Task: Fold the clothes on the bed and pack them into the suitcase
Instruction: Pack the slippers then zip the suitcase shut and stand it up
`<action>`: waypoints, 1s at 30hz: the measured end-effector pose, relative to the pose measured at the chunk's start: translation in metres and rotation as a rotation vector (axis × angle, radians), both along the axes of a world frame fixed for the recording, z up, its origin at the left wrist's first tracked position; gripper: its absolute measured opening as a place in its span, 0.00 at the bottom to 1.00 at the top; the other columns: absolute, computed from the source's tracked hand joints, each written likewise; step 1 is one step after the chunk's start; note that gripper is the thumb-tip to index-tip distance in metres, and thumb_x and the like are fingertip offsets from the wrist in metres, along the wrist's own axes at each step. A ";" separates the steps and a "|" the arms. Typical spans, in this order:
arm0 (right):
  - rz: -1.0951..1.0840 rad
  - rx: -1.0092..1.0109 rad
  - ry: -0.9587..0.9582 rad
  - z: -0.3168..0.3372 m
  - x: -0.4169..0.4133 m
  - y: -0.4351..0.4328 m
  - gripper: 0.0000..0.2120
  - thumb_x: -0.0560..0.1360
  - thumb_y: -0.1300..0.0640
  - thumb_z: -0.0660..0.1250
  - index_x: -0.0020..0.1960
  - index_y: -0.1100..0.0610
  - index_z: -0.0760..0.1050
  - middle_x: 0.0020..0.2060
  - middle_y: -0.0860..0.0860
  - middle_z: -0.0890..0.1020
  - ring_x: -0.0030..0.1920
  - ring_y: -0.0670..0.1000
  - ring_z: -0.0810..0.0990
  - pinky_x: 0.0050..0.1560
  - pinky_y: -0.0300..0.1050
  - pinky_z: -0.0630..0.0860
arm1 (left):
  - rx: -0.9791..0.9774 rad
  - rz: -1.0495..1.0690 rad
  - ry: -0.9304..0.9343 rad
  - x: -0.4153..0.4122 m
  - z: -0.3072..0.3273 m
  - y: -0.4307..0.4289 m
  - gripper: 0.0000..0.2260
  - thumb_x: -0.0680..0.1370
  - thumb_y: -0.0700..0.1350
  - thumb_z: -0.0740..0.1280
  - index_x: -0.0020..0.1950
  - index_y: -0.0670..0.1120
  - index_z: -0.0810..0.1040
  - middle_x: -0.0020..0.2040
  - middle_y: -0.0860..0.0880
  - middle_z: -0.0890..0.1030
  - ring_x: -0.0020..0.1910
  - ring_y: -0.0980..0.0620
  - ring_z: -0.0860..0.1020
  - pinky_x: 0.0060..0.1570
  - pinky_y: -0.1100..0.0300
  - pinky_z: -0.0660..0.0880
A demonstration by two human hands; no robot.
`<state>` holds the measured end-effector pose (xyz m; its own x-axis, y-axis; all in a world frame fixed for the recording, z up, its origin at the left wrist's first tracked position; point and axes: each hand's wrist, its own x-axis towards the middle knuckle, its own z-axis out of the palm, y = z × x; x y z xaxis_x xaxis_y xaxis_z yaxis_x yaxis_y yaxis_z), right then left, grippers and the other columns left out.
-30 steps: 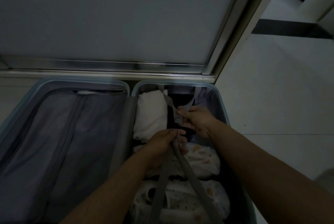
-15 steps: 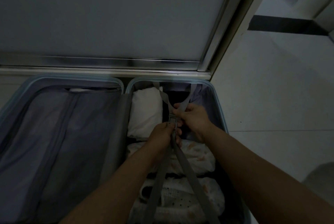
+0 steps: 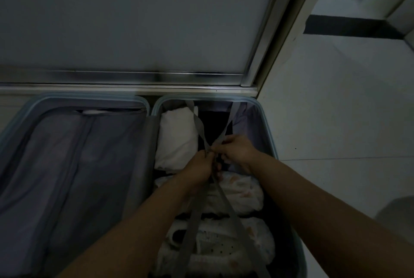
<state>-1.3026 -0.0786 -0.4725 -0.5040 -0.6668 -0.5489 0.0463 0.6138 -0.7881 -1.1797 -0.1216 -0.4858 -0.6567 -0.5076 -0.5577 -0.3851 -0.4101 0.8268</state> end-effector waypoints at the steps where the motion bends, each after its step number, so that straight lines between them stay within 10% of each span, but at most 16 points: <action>1: 0.000 0.031 0.044 0.000 0.000 0.000 0.06 0.72 0.58 0.74 0.44 0.61 0.79 0.35 0.55 0.81 0.36 0.51 0.78 0.40 0.44 0.78 | -0.083 -0.060 -0.064 0.003 -0.001 -0.002 0.13 0.84 0.44 0.56 0.44 0.42 0.75 0.37 0.46 0.77 0.31 0.55 0.75 0.29 0.66 0.70; 4: -0.002 0.029 0.328 0.005 -0.003 -0.005 0.11 0.72 0.58 0.72 0.52 0.60 0.78 0.41 0.53 0.81 0.39 0.47 0.78 0.28 0.26 0.67 | -0.134 -0.160 -0.103 0.013 0.005 -0.015 0.09 0.81 0.42 0.60 0.42 0.43 0.74 0.36 0.47 0.75 0.35 0.52 0.73 0.34 0.60 0.69; 10: 0.134 -0.156 0.487 0.042 0.033 -0.042 0.13 0.75 0.55 0.69 0.58 0.54 0.74 0.45 0.48 0.76 0.43 0.45 0.75 0.31 0.27 0.65 | -0.172 0.021 -0.139 0.056 0.044 -0.054 0.10 0.79 0.44 0.64 0.61 0.48 0.74 0.54 0.47 0.81 0.46 0.50 0.80 0.42 0.59 0.76; 15: 0.476 -0.169 0.426 0.044 0.107 -0.086 0.08 0.76 0.59 0.67 0.53 0.60 0.80 0.42 0.54 0.82 0.38 0.47 0.77 0.37 0.35 0.70 | -0.538 -0.065 -0.310 0.142 0.061 -0.097 0.09 0.78 0.39 0.64 0.56 0.38 0.80 0.46 0.45 0.81 0.42 0.51 0.78 0.43 0.56 0.76; 22: 0.789 -0.055 0.536 0.031 0.192 -0.136 0.15 0.78 0.56 0.64 0.63 0.58 0.77 0.61 0.55 0.79 0.60 0.54 0.78 0.64 0.46 0.73 | -0.826 -0.190 -0.617 0.272 0.056 -0.152 0.11 0.81 0.47 0.62 0.58 0.43 0.77 0.57 0.44 0.79 0.57 0.44 0.77 0.51 0.59 0.70; 30: 0.774 0.018 1.164 0.008 0.138 -0.184 0.17 0.78 0.54 0.56 0.54 0.60 0.80 0.56 0.61 0.77 0.56 0.61 0.76 0.52 0.50 0.74 | -1.031 -0.264 -0.503 0.234 0.011 -0.198 0.20 0.79 0.46 0.64 0.70 0.43 0.71 0.67 0.41 0.74 0.65 0.42 0.72 0.65 0.54 0.68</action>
<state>-1.1642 -0.2622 -0.4643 -0.1824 -0.9795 -0.0860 -0.9725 0.1926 -0.1308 -0.9456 -0.3196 -0.4748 -0.6323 -0.7513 -0.1892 -0.7353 0.5051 0.4518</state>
